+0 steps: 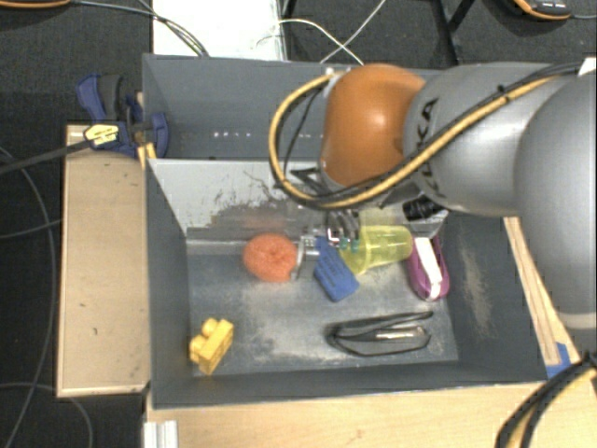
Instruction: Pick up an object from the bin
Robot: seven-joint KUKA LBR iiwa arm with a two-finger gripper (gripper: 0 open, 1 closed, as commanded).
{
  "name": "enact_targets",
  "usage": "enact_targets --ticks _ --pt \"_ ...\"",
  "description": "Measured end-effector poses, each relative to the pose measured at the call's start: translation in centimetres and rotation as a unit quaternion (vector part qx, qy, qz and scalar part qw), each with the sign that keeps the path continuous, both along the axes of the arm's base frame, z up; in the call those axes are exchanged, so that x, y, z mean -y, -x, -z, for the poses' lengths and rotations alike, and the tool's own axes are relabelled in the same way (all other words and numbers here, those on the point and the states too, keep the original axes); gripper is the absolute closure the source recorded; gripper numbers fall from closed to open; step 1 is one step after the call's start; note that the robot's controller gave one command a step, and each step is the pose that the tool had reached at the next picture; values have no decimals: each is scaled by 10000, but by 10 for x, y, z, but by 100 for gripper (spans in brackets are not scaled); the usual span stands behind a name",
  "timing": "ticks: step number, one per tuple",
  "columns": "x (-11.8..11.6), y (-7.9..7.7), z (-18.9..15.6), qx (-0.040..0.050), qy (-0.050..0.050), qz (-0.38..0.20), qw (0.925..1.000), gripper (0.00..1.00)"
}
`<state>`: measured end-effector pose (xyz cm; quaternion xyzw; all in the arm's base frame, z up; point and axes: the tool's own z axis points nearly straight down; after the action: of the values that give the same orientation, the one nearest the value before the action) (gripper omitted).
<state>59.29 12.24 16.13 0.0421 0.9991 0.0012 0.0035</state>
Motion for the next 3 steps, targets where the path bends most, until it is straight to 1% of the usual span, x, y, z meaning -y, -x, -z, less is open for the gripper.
enact_targets --ticks 1,2,3 --pt "-33 4 61 -19 -8 363 9993 0" --pt "-20 5 90 13 -25 1868 9824 0" --pt "-34 1 88 16 -22 1733 9849 100"
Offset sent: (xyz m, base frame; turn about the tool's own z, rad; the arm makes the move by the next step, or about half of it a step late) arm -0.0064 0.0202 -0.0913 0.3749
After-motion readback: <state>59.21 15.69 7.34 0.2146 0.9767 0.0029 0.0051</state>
